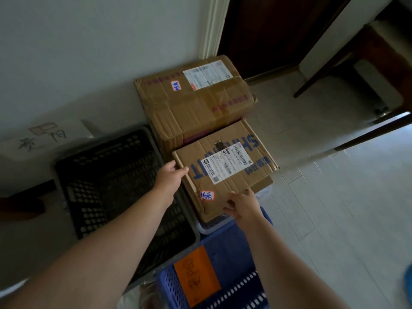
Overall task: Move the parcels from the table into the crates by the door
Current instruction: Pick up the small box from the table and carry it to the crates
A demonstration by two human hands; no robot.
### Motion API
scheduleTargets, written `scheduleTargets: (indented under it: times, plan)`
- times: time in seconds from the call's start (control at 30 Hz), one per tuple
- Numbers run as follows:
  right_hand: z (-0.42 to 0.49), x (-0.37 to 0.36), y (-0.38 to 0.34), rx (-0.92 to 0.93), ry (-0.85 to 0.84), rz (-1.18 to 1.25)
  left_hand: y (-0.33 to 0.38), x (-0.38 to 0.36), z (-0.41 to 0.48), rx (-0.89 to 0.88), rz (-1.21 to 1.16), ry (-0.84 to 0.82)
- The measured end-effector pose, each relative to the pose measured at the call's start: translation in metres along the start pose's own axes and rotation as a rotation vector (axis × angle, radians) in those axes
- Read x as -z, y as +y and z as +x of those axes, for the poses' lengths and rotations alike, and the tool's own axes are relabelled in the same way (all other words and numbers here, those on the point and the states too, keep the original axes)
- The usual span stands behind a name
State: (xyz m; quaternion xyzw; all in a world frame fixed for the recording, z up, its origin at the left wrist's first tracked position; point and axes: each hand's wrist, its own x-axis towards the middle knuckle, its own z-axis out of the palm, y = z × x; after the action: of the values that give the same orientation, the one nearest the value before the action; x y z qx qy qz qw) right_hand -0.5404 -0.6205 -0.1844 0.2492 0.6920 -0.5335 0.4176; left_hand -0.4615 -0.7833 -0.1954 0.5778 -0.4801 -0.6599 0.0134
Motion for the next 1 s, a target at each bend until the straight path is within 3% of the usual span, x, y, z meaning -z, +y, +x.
scheduleTargets:
  times: [0.2, 0.5, 0.7, 1.0]
  plan:
    - [-0.065, 0.01, -0.026, -0.014, 0.058, -0.099, 0.029, 0.012, -0.056, -0.033, 0.005, -0.004]
    - [-0.209, 0.014, -0.065, 0.136, 0.104, -0.101, 0.097, 0.047, -0.196, -0.213, 0.03, -0.058]
    - [-0.312, 0.023, -0.054, 0.248, -0.013, 0.028, 0.107, 0.085, -0.297, -0.405, 0.025, -0.041]
    - [-0.461, 0.044, -0.013, 0.624, -0.24, 0.028, 0.083, 0.156, -0.463, -0.641, -0.102, 0.016]
